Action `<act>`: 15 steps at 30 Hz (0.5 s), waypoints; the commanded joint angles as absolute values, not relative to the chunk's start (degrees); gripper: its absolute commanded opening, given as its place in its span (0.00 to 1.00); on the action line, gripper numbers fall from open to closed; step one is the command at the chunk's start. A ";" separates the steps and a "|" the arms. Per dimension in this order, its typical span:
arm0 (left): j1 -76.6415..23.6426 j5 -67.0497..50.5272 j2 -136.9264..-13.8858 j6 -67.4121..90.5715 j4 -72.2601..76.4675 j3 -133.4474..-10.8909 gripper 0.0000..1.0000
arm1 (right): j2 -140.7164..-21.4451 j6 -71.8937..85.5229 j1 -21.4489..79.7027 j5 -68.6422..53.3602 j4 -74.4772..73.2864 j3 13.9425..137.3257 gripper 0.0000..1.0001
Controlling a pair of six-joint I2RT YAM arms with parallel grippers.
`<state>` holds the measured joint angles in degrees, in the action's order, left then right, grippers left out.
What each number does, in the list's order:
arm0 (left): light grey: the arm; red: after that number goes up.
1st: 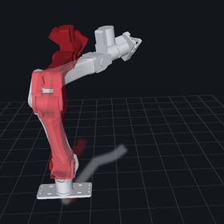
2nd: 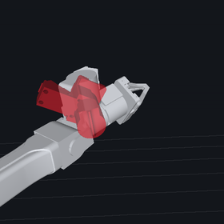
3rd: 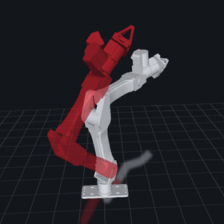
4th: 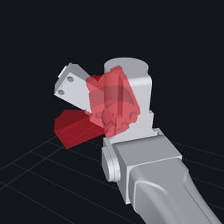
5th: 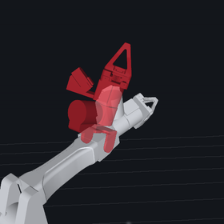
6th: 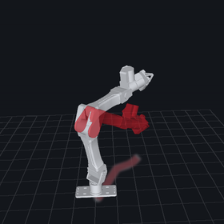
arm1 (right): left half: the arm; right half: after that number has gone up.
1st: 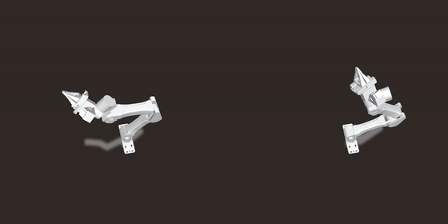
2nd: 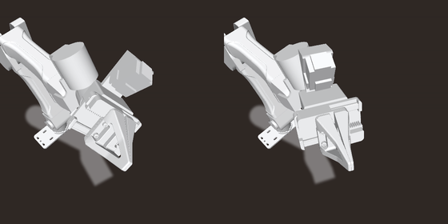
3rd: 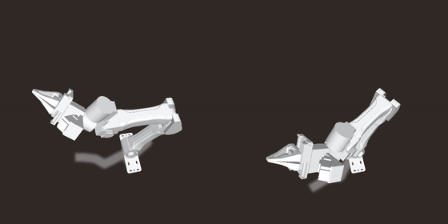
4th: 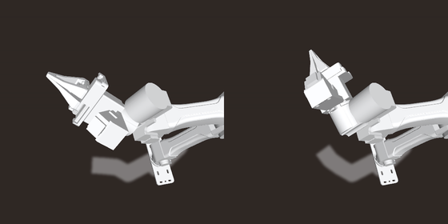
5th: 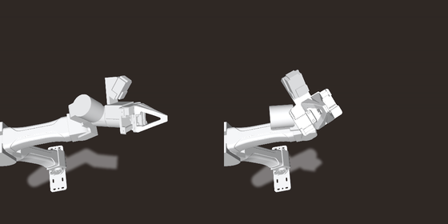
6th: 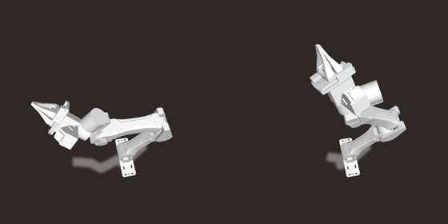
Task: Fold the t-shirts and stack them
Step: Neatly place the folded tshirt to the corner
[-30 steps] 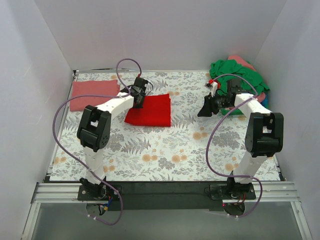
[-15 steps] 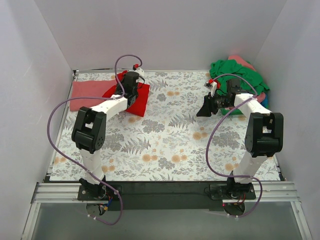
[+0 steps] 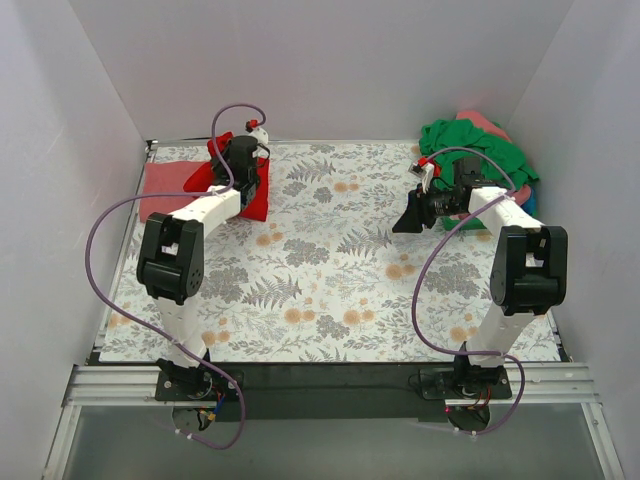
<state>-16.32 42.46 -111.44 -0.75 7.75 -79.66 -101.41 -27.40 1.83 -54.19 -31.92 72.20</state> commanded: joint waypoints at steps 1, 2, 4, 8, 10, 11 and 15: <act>-15.47 43.86 -106.52 -3.34 11.42 -82.17 0.00 | -98.70 -27.69 1.32 -56.07 -31.29 71.63 0.53; -15.38 43.86 -106.26 -3.43 11.34 -82.35 0.00 | -98.70 -27.69 1.23 -56.07 -31.29 71.72 0.53; -15.21 43.94 -105.91 -3.60 11.43 -82.44 0.00 | -98.70 -27.69 1.14 -56.16 -31.38 71.54 0.53; -15.21 43.77 -104.33 -3.43 11.43 -81.48 0.00 | -99.14 -27.77 1.05 -56.16 -31.29 71.54 0.53; -15.21 43.94 -103.63 -3.78 11.95 -80.95 0.00 | -99.23 -27.77 1.06 -56.16 -31.29 71.63 0.53; -15.21 44.03 -103.28 -3.87 12.21 -80.60 0.00 | -99.32 -27.77 1.05 -56.08 -31.29 71.54 0.53; -15.20 44.38 -101.87 -4.57 13.35 -79.90 0.00 | -99.49 -27.77 1.05 -56.16 -31.29 71.54 0.53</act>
<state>-15.49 42.68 -108.36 -3.38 9.17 -79.57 -100.90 -27.40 1.23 -54.22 -31.90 72.18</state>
